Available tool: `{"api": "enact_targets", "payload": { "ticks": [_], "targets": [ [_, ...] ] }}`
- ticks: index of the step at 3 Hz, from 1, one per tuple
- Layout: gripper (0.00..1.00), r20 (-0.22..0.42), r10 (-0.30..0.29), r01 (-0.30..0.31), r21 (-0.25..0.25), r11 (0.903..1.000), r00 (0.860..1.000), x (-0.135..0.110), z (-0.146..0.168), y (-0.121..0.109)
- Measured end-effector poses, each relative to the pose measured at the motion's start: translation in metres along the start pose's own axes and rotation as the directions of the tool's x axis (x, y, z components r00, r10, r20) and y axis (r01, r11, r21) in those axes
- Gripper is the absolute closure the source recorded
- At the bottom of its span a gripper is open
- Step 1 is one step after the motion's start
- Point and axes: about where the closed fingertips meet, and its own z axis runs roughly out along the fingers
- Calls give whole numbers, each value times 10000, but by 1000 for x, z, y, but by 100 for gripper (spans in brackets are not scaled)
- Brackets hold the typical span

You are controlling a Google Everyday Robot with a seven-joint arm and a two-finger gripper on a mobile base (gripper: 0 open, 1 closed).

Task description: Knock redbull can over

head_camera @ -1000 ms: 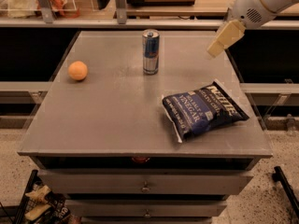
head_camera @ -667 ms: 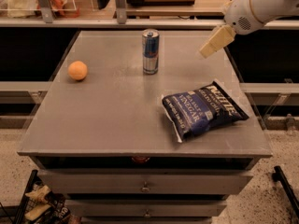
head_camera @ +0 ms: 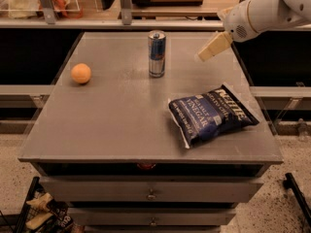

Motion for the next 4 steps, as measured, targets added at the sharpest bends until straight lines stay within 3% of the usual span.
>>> {"api": "enact_targets", "payload": {
  "ticks": [1,2,4],
  "targets": [
    [0,233,-75,81,-282,9996,9997,1,7,-1],
    [0,836,-177,267,-1084,9937,9963,0,22,3],
    [0,1799,-402,853,-2504,9644,9829,-20,47,30]
  ]
}}
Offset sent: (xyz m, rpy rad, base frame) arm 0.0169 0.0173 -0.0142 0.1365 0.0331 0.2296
